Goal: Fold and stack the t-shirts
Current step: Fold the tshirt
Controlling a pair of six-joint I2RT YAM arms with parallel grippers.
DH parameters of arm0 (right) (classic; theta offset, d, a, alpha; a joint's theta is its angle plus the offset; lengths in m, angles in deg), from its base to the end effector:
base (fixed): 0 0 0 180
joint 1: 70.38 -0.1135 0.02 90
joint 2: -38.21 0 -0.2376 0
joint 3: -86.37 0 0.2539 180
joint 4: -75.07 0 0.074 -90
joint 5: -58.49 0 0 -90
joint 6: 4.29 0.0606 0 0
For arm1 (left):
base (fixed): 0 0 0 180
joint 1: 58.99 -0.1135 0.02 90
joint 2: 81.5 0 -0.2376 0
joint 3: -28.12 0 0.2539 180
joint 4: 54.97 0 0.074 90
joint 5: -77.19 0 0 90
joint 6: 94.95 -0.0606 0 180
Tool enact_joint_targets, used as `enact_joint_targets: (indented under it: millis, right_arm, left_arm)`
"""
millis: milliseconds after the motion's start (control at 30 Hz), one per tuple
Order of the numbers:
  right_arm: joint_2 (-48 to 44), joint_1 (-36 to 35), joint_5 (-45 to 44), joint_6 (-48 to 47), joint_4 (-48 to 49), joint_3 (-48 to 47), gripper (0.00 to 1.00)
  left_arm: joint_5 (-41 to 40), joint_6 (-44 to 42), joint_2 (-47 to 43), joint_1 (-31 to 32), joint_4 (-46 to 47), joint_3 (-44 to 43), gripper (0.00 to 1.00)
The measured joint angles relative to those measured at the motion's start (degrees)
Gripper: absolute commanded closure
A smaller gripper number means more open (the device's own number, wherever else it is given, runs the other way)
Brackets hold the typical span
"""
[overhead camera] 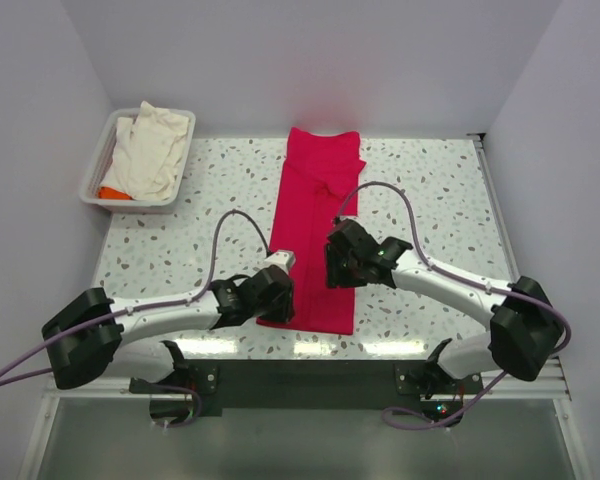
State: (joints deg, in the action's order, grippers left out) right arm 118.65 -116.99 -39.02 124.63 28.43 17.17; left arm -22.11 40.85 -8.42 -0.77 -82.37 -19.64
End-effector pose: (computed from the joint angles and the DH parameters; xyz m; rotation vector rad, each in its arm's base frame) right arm 0.2124 0.2132 0.1848 -0.1262 2.6145 0.3855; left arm 0.1460 -0.2171 0.1258 0.2073 2.5552 -0.5530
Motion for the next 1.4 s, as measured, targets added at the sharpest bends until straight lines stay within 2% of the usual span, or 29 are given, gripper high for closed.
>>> enact_joint_targets:
  millis: [533, 1400]
  right_arm:
    - [-7.13, 0.02, -2.01, 0.11, 1.2, 4.33, 0.52]
    - [-7.15, 0.02, -1.95, 0.11, 2.16, 6.29, 0.52]
  left_arm:
    - [-2.54, -2.14, 9.38, 3.45, -1.64, -6.71, 0.61]
    - [-7.45, -4.94, 14.34, 7.89, -5.75, -11.78, 0.65]
